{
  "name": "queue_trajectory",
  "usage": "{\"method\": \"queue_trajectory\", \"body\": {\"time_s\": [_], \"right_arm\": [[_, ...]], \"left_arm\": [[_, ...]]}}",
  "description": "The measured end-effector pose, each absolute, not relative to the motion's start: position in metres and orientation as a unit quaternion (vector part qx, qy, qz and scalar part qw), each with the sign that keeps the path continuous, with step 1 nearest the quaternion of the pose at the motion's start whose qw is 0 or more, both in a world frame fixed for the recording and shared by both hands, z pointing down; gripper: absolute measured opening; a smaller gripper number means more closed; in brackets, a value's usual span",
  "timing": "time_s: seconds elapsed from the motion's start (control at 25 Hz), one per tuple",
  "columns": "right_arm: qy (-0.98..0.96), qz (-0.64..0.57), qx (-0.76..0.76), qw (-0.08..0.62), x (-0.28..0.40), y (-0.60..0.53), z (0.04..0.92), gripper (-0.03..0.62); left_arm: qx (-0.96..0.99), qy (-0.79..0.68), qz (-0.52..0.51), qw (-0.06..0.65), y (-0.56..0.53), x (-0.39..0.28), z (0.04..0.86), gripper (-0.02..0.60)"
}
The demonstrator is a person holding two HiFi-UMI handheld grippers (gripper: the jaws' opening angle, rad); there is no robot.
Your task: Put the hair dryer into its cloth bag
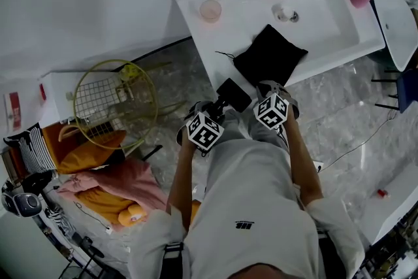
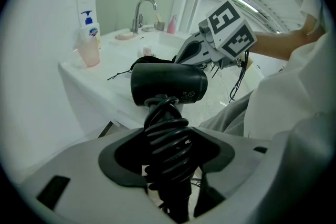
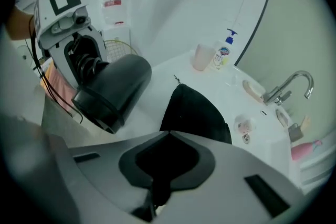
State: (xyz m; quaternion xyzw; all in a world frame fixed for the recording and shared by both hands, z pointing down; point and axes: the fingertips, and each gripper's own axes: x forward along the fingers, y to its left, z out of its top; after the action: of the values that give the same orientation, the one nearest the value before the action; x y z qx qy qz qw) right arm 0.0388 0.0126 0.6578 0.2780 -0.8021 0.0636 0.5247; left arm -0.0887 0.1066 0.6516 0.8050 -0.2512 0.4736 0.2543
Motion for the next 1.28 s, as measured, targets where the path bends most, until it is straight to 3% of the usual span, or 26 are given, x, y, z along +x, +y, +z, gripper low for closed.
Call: {"method": "queue_trajectory", "body": {"time_s": [0.24, 0.52, 0.56, 0.64, 0.72, 0.8, 0.84, 0.92, 1.28], "right_arm": [[-0.815, 0.08, 0.315, 0.48, 0.043, 0.003, 0.635, 0.028], [-0.815, 0.065, 0.288, 0.499, 0.04, 0.008, 0.648, 0.034], [-0.815, 0.068, 0.279, 0.503, 0.039, 0.01, 0.652, 0.045], [-0.816, 0.078, 0.267, 0.507, 0.036, 0.012, 0.657, 0.129], [-0.814, 0.079, 0.257, 0.515, 0.035, 0.014, 0.662, 0.132], [-0.806, 0.073, 0.252, 0.53, 0.036, 0.014, 0.668, 0.118], [-0.802, 0.07, 0.252, 0.537, 0.038, 0.013, 0.67, 0.064], [-0.798, 0.071, 0.253, 0.542, 0.04, 0.013, 0.673, 0.031], [-0.82, 0.109, 0.313, 0.466, 0.043, -0.004, 0.636, 0.026]], "left_arm": [[0.807, -0.248, 0.473, 0.251, 0.106, -0.086, 0.651, 0.276], [0.806, -0.249, 0.475, 0.25, 0.103, -0.084, 0.649, 0.276], [0.806, -0.249, 0.475, 0.25, 0.102, -0.084, 0.649, 0.276], [0.805, -0.249, 0.476, 0.251, 0.103, -0.086, 0.649, 0.276], [0.804, -0.25, 0.477, 0.253, 0.104, -0.088, 0.65, 0.276], [0.803, -0.25, 0.477, 0.254, 0.104, -0.09, 0.651, 0.276], [0.803, -0.25, 0.478, 0.255, 0.104, -0.09, 0.652, 0.276], [0.803, -0.249, 0.478, 0.255, 0.105, -0.09, 0.652, 0.276], [0.808, -0.243, 0.475, 0.25, 0.099, -0.085, 0.649, 0.276]]}}
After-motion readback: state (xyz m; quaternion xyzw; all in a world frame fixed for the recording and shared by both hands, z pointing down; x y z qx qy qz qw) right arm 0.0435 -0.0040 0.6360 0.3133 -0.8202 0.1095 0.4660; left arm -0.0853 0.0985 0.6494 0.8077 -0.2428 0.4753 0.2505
